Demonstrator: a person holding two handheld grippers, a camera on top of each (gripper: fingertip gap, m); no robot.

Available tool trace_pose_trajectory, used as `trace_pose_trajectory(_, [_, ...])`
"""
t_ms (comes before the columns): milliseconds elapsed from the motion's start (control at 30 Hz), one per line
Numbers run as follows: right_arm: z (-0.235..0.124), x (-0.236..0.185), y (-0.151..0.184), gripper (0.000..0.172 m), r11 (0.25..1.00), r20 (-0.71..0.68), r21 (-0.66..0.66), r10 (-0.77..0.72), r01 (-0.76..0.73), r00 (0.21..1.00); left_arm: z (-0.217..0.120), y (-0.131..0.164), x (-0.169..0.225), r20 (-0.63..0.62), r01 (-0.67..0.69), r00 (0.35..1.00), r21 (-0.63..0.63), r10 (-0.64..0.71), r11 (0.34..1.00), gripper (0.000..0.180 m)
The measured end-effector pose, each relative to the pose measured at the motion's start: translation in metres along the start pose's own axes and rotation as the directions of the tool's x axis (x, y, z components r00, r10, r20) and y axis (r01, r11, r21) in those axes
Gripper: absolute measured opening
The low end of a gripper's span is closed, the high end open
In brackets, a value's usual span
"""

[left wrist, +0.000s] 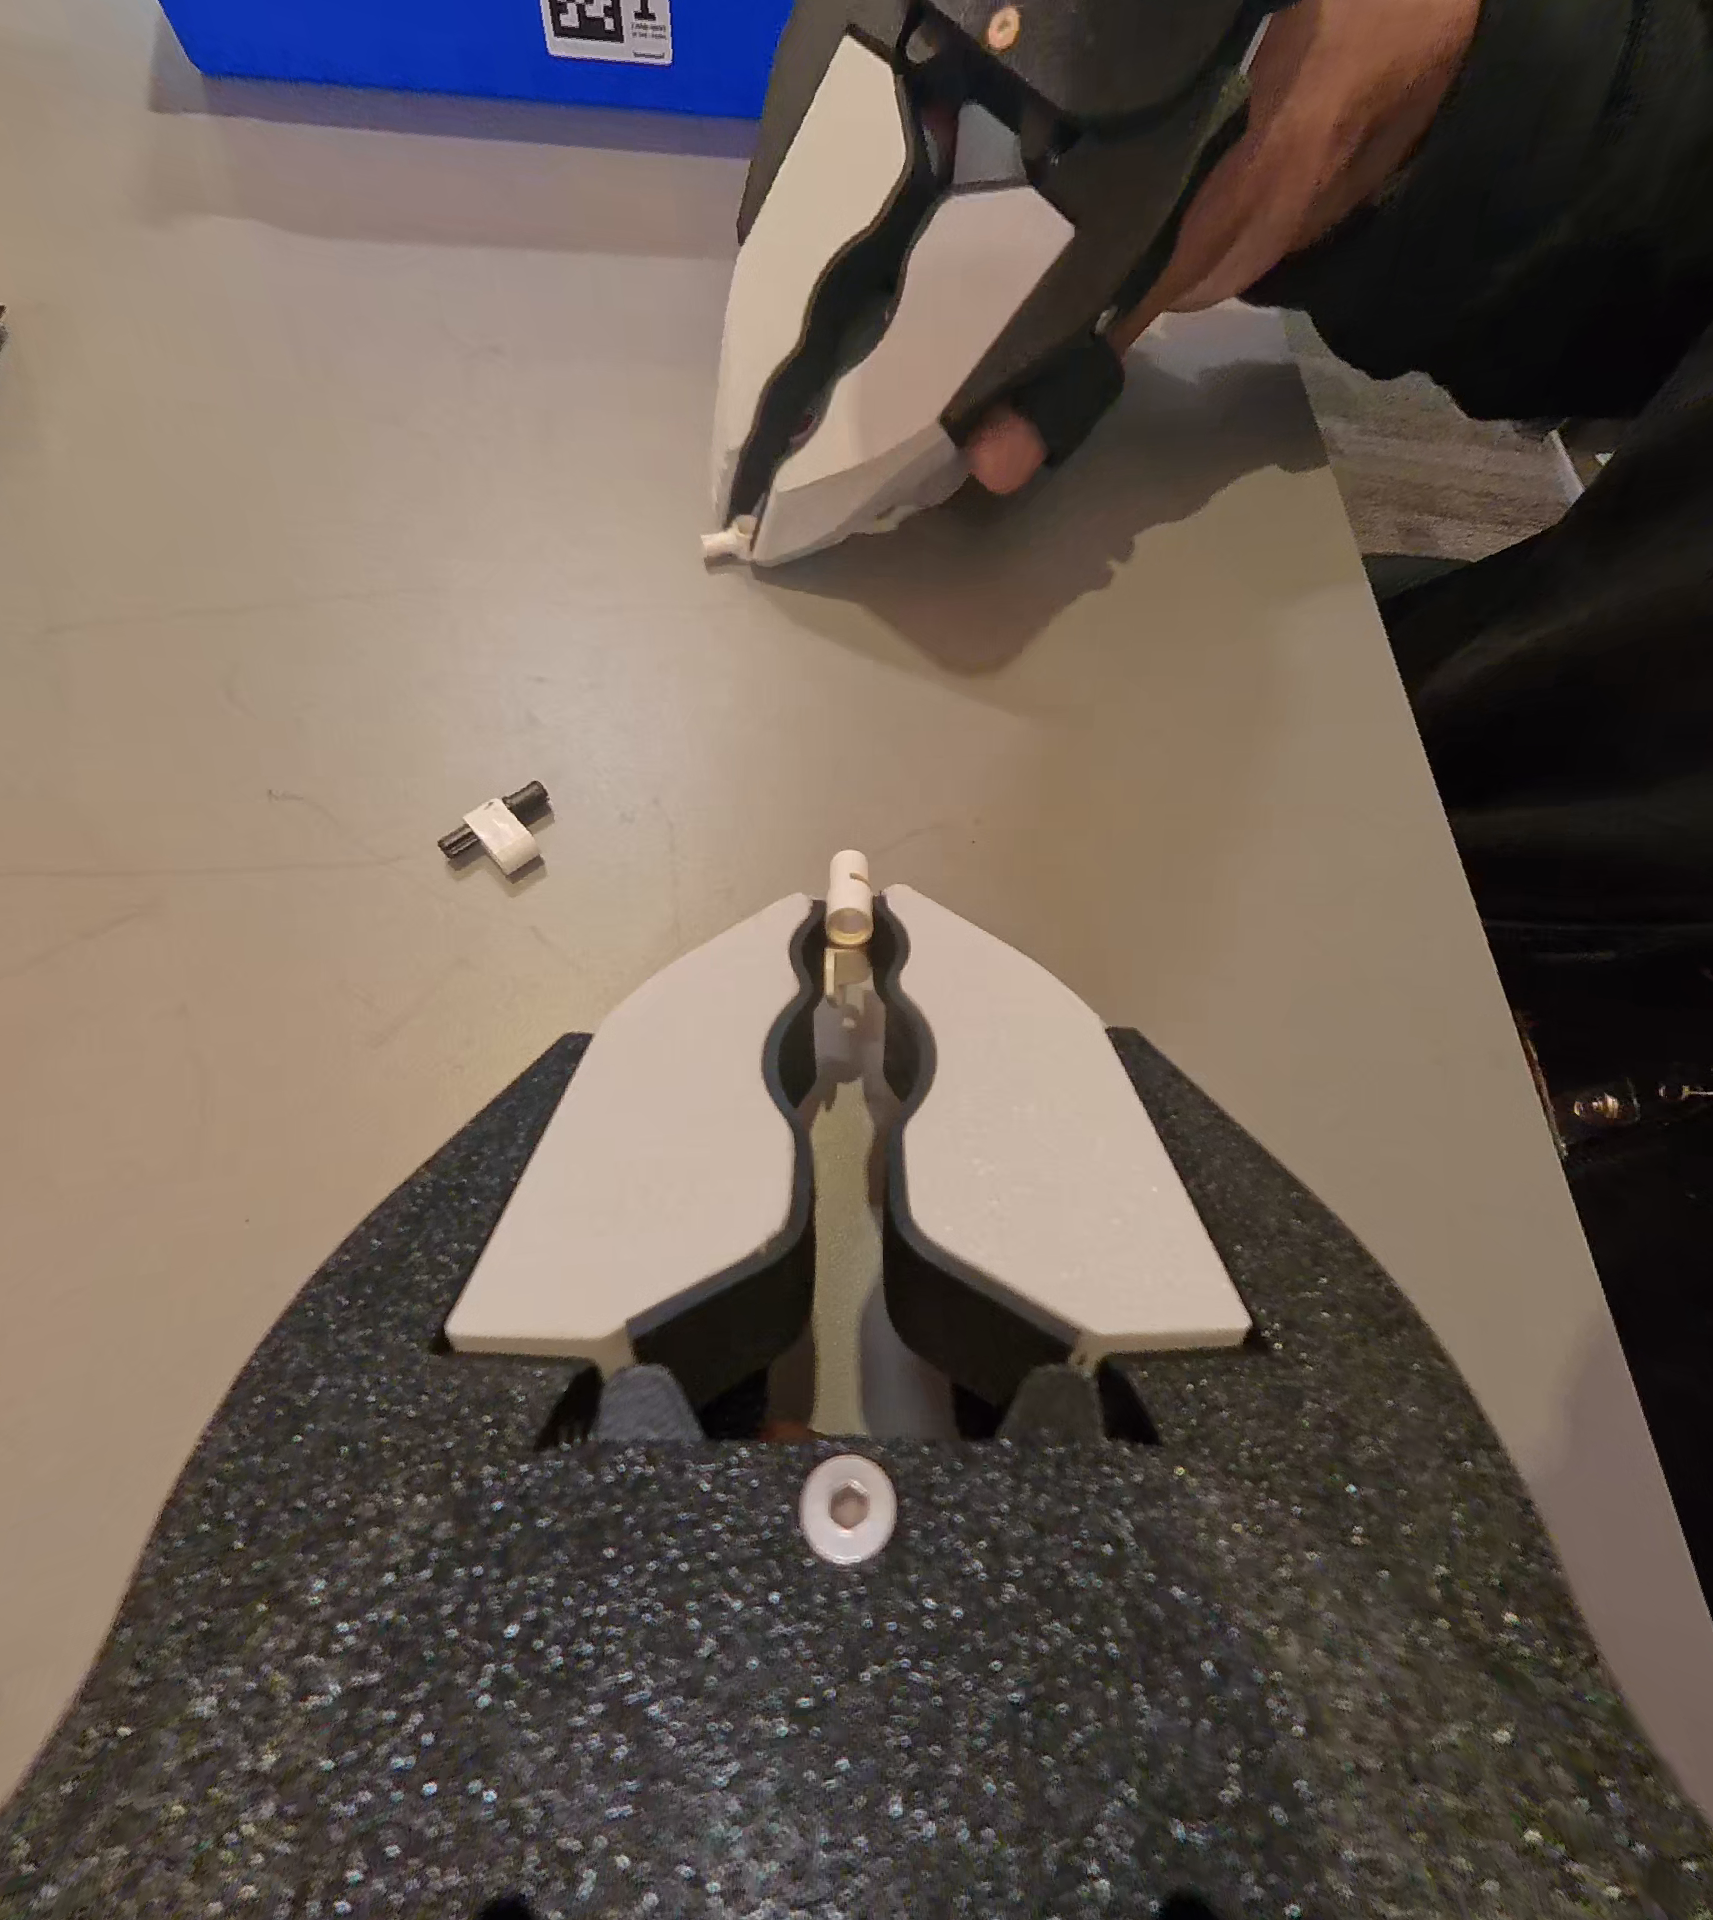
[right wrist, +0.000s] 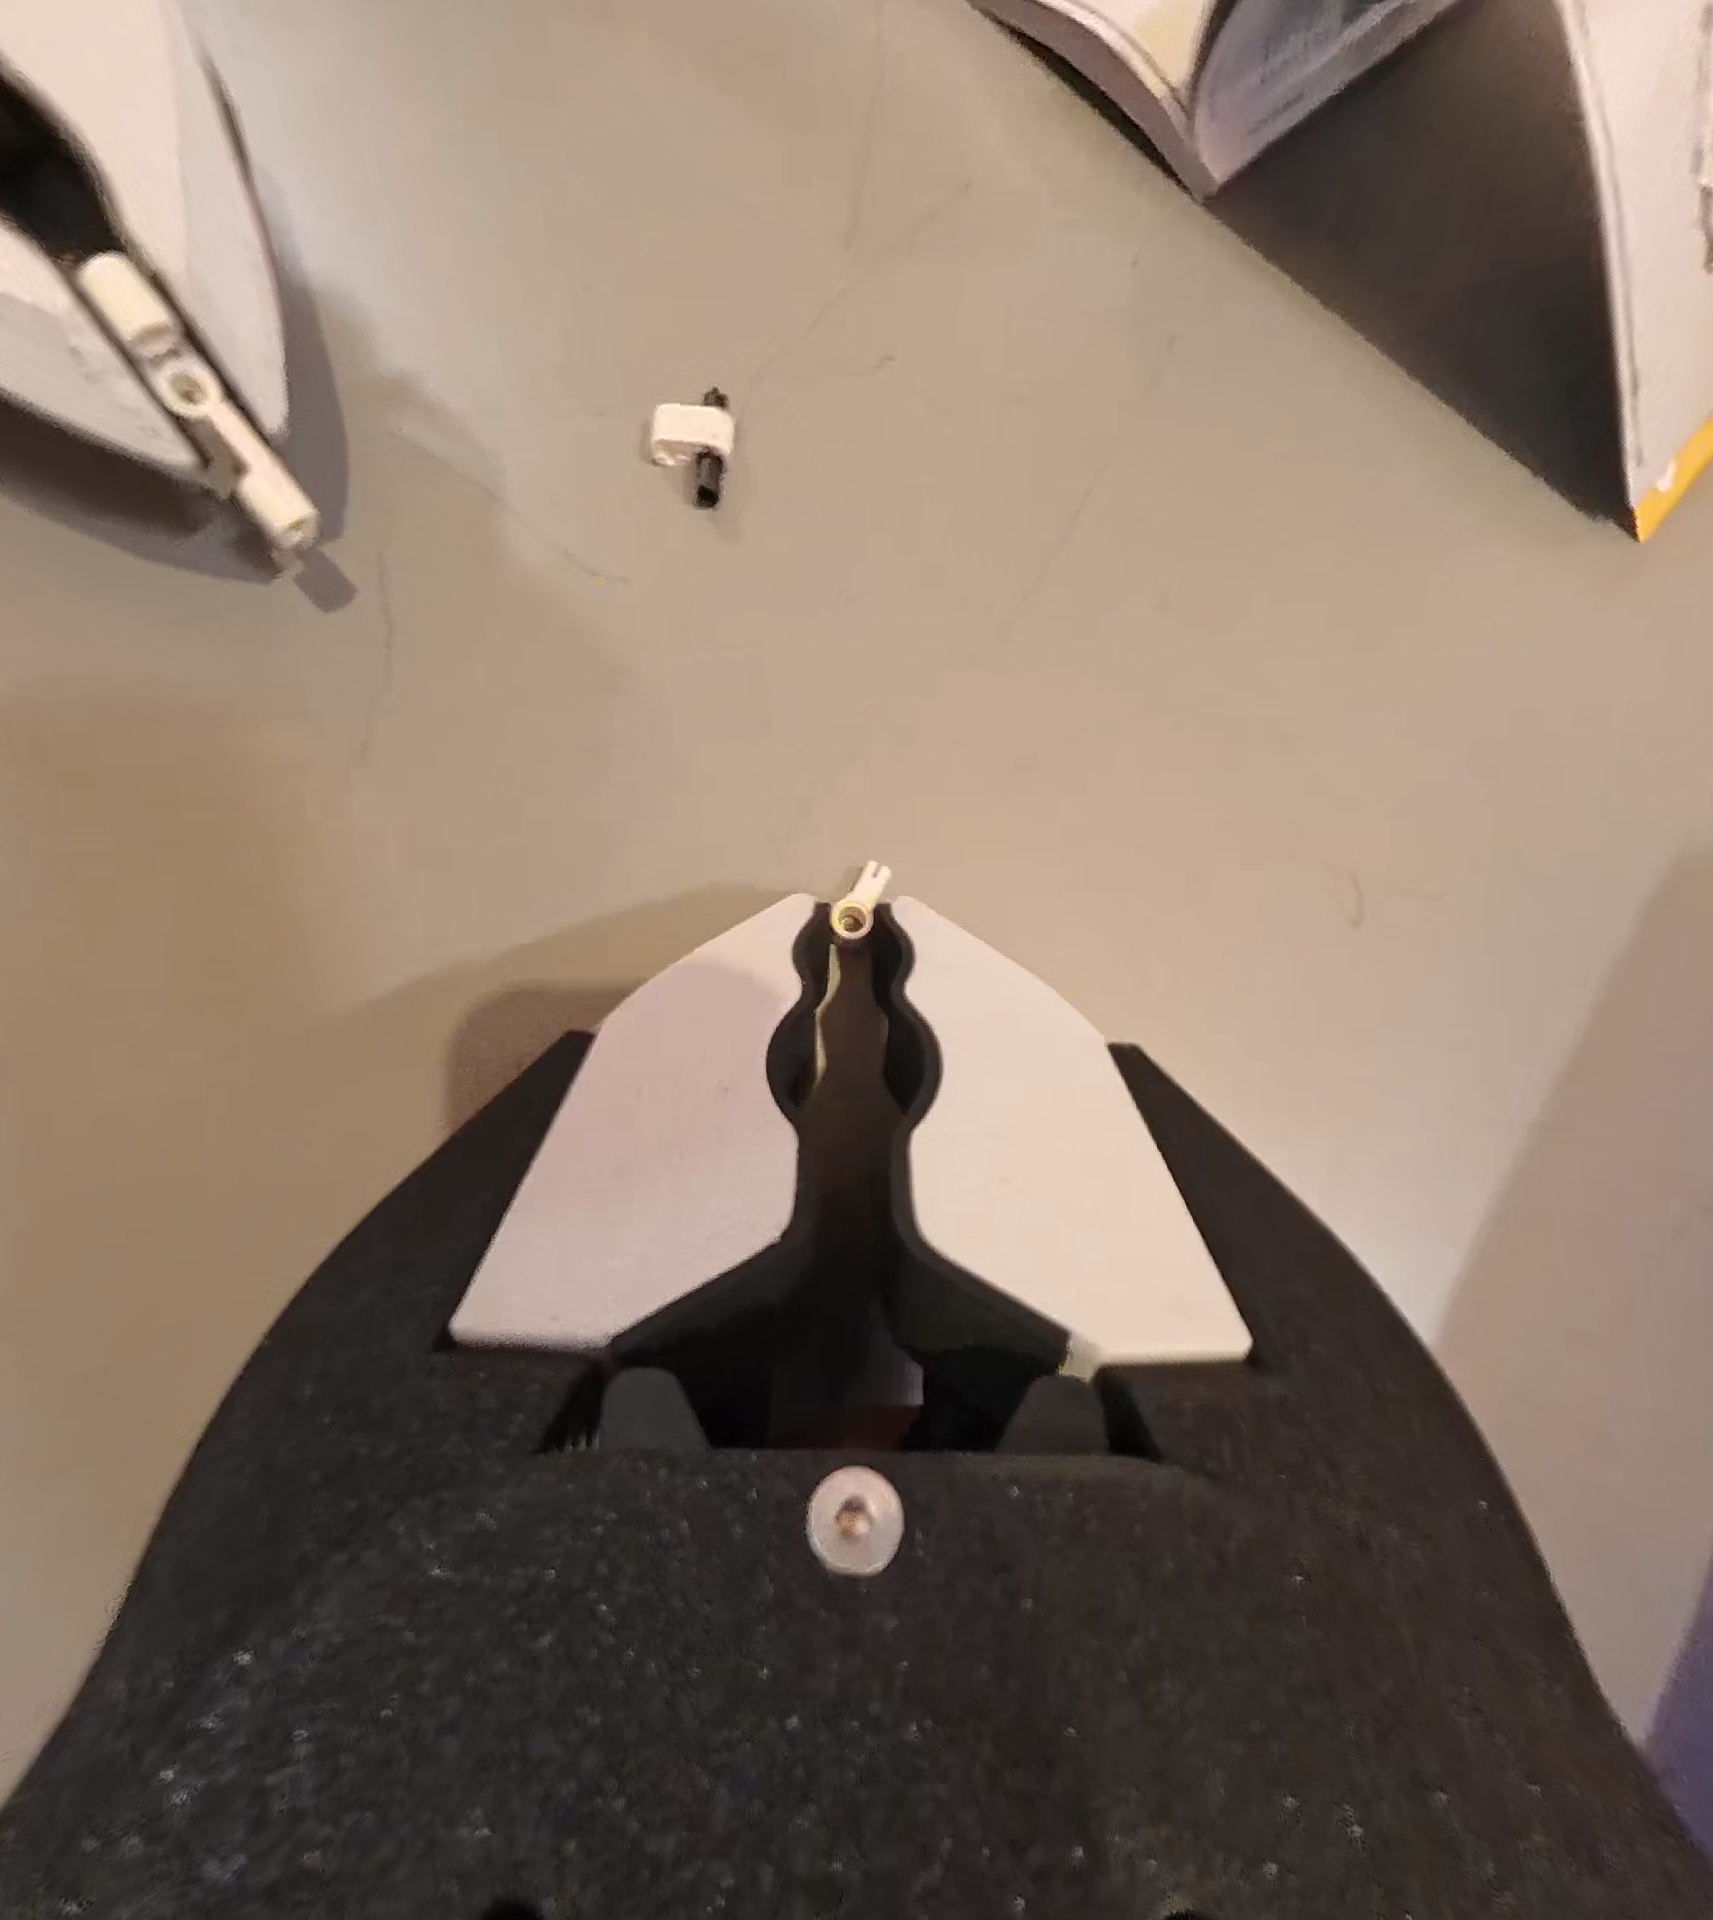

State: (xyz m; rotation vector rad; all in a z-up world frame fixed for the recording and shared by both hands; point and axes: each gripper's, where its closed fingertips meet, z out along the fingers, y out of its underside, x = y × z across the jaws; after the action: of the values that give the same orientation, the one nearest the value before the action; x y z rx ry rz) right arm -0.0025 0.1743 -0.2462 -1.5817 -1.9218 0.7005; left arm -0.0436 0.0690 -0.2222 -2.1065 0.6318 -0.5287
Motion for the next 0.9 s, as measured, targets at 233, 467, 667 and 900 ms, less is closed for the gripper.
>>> trace_pose_trajectory(233, [-0.007, -0.03, -0.023, 0.007, 0.924, 0.133, -0.016, -0.377, 0.382, 0.917, 0.001, -0.002, 0.001, 0.02, -0.04, 0.999, 0.004, 0.04, 0.999, 0.008])
trace_pose_trajectory(467, [-0.002, -0.077, -0.046, 0.007, 0.794, 0.357, 0.017, -0.572, 0.607, 0.738, 0.004, 0.0, 0.003, 0.037, -0.101, 0.994, -0.019, 0.102, 0.995, 0.008])
trace_pose_trajectory(667, [0.004, -0.092, -0.055, 0.007, 0.8, 0.459, 0.039, -0.547, 0.599, 0.7, 0.003, 0.0, 0.004, 0.026, -0.105, 0.994, -0.018, 0.106, 0.994, 0.008])
trace_pose_trajectory(900, [0.007, -0.1, -0.058, 0.007, 0.815, 0.541, 0.033, -0.501, 0.578, 0.676, 0.005, 0.003, 0.007, 0.014, -0.124, 0.992, -0.033, 0.124, 0.992, 0.008])
